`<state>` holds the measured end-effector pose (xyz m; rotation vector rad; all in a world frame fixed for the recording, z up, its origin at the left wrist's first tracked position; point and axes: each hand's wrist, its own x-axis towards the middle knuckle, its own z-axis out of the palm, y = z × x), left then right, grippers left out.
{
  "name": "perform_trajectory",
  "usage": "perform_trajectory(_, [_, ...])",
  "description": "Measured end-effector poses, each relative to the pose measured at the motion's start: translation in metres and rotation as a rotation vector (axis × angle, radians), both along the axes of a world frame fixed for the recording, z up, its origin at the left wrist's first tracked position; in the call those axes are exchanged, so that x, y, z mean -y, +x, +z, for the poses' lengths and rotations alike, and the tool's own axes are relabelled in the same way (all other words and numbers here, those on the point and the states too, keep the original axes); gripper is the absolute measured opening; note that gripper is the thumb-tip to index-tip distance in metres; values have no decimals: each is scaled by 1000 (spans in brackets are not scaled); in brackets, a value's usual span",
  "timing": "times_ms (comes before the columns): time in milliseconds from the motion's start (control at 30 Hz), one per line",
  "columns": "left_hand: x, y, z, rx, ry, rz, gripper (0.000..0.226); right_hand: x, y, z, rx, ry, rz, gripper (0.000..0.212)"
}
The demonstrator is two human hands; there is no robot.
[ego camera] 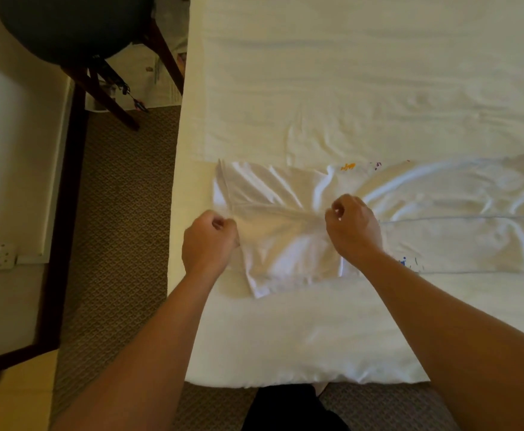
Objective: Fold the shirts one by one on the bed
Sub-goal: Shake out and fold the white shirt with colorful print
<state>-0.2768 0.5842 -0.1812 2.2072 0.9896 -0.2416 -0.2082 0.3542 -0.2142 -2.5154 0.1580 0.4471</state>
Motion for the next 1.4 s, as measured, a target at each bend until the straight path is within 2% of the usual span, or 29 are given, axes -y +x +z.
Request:
perform_trajectory(100, [-20, 44, -11, 121, -32, 22, 6, -17, 39, -5, 33, 50, 70, 26])
perform_trajectory(167, [-32, 67, -21, 146, -33, 24, 15, -25, 60, -7, 56, 42, 113, 30])
perform_trajectory(300, [-52, 104, -45, 69, -32, -73, 47, -36, 94, -19, 17, -42, 231, 39])
perform_trajectory(400, [-54, 117, -53, -1, -68, -109, 58, -33, 106, -28, -37, -137, 297, 32])
perform_trajectory(433, [-56, 122, -56, -11, -71, -124, 52, -32, 110, -31, -44, -155, 297, 27])
perform_trajectory(533, [-65, 127, -65, 36, -83, -164, 16, -29, 121, -38, -60, -149, 264, 19])
perform_trajectory(633, [-73, 130, -66, 112, -110, -63, 11, -27, 126, -41, -40, -147, 237, 24])
perform_trajectory(700, [-67, 130, -64, 112, -43, -20, 15, -31, 123, -43, 22, -216, 254, 26])
perform_trajectory(767, [-54, 125, -62, 126, 191, -110, 31, -37, 112, -44, 211, -281, 251, 26])
perform_trajectory(800, [-46, 120, -60, 175, 304, -220, 37, -41, 103, -43, 305, -284, 242, 26])
perform_trajectory(867, [-32, 106, -63, 260, 411, -532, 48, -49, 80, -44, 437, -229, 276, 29])
perform_trajectory(933, [-28, 94, -72, 144, 442, -825, 62, -53, 53, -51, 455, -187, 423, 37])
perform_trajectory(967, [-32, 88, -79, 57, 445, -909, 69, -51, 39, -57, 418, -206, 507, 44])
perform_trajectory(1067, [-58, 88, -93, -86, 432, -951, 75, -40, 22, -70, 207, -346, 631, 62])
perform_trajectory(1200, [-68, 93, -95, -128, 414, -987, 73, -39, 19, -76, 120, -366, 615, 66])
perform_trajectory(1300, [-62, 90, -90, -132, 428, -954, 71, -45, 8, -63, 210, -341, 530, 63])
perform_trajectory(1400, [-55, 85, -78, -1, 483, -913, 61, -55, -12, -46, 359, -164, 577, 43])
